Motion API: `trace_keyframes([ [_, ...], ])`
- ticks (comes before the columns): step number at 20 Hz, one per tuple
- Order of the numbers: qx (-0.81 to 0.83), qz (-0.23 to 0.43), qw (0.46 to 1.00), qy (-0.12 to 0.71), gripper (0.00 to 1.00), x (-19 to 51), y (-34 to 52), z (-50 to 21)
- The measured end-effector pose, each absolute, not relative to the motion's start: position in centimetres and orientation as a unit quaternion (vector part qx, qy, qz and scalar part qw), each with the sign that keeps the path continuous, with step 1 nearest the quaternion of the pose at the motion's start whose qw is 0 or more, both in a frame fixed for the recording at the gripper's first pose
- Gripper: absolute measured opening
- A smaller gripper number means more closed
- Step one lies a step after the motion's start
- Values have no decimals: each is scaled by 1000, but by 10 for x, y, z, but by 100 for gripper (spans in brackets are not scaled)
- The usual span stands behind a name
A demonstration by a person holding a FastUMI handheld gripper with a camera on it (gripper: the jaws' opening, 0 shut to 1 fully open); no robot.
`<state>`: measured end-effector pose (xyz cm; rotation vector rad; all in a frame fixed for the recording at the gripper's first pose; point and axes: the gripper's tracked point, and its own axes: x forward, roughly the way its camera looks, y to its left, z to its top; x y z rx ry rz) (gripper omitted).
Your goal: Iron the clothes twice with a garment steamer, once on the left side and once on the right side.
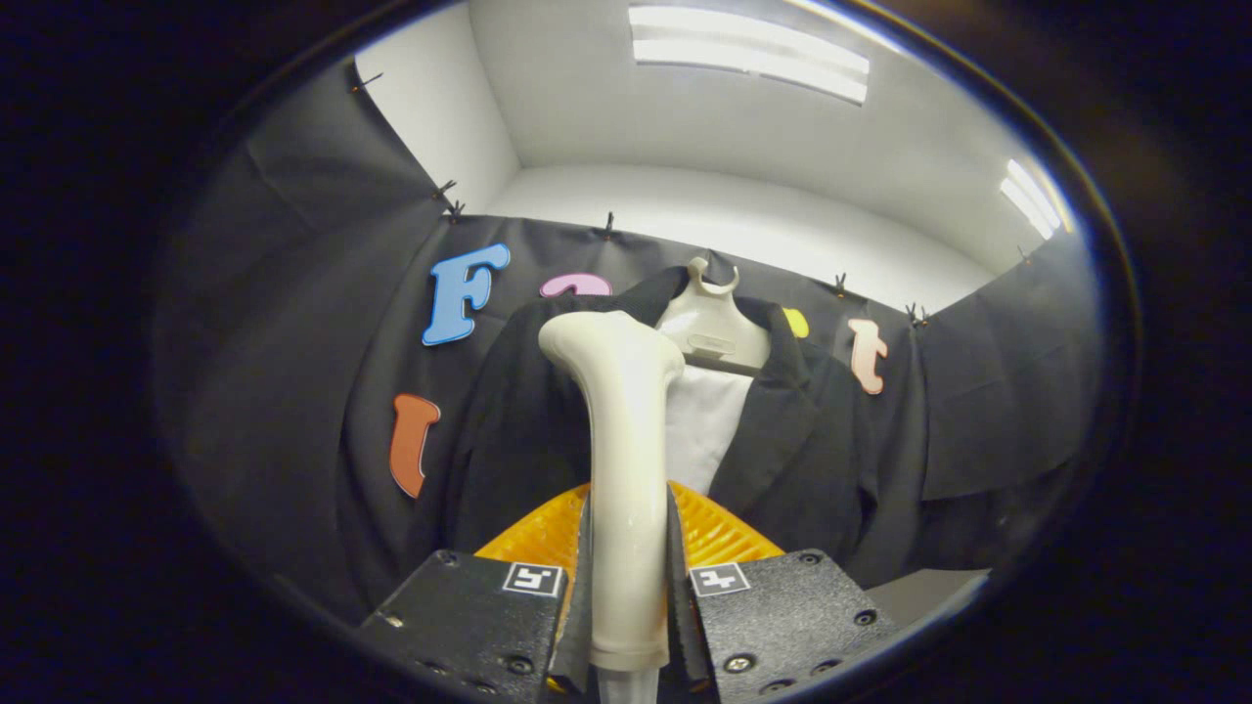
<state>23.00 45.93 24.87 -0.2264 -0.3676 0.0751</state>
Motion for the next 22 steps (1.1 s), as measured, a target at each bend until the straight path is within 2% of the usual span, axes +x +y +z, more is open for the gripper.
trace_keyframes([
  [22, -131, 45, 988, -66, 34, 197, 441, 108],
])
